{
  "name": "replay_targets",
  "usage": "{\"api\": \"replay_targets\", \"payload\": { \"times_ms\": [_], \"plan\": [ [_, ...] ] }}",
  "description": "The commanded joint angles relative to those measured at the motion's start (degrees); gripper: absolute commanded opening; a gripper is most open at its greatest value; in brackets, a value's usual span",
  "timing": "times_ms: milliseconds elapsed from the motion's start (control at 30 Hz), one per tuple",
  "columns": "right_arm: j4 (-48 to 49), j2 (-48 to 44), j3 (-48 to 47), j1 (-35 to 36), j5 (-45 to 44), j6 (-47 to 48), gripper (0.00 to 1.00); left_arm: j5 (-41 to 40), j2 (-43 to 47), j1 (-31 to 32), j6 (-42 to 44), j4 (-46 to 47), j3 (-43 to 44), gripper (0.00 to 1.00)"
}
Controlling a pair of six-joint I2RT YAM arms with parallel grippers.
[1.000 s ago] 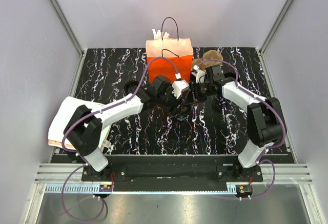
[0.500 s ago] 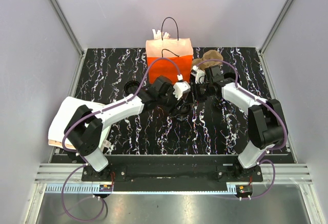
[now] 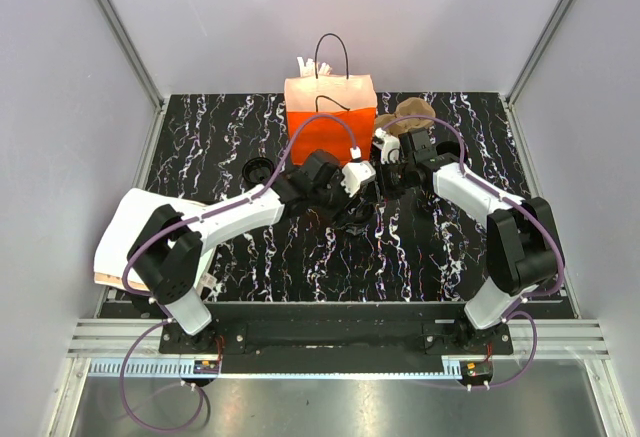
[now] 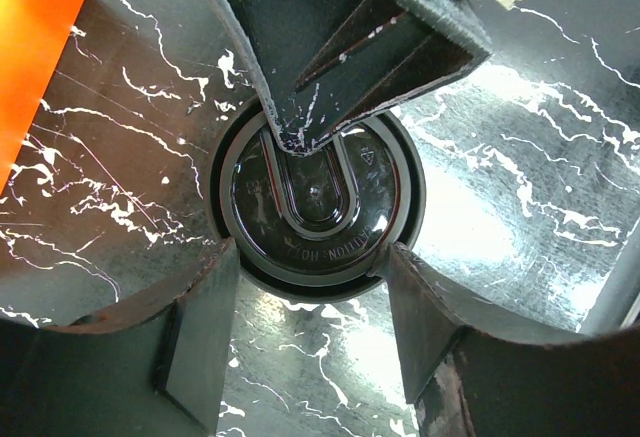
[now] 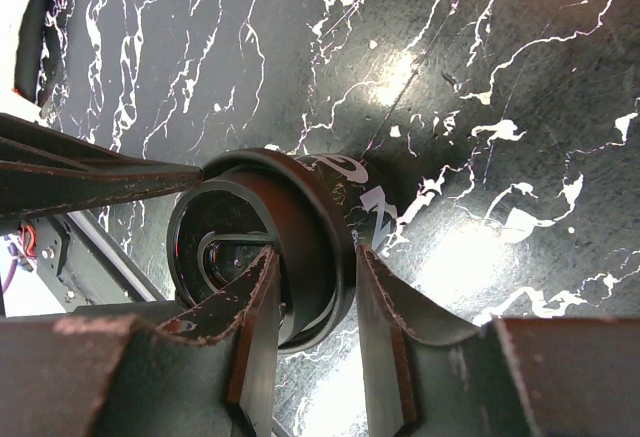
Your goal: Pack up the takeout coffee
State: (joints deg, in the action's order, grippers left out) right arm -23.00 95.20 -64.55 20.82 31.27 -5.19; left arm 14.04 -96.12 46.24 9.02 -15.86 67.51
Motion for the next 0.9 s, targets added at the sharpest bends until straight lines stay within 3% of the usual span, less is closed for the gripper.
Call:
{"api": "replay_targets", "payload": {
  "times_ms": [0,300,733,867],
  "plan": [
    [-1.5,0.9,1.6,2.3,-4.5,2.8,0.38,-3.1,-7.0,2.3,4.3,-7.0,-4.6,0.52],
    [-1.7,0.9,1.4,2.5,-4.5,3.0,0.38,1.2,-8.0,1.7,4.7,-6.5,-5.5,0.37],
    [-1.8,1.2,1.3,2.9,-4.5,3.1,0.38,15.2,-9.1,-2.6,4.8,-5.8,-6.3,0.01],
    [-1.8,1.4,1.2,2.9,-4.7,3.2,0.38,17.1,-9.8,-2.9,4.7,-5.2,-7.0,0.0]
  ]
}}
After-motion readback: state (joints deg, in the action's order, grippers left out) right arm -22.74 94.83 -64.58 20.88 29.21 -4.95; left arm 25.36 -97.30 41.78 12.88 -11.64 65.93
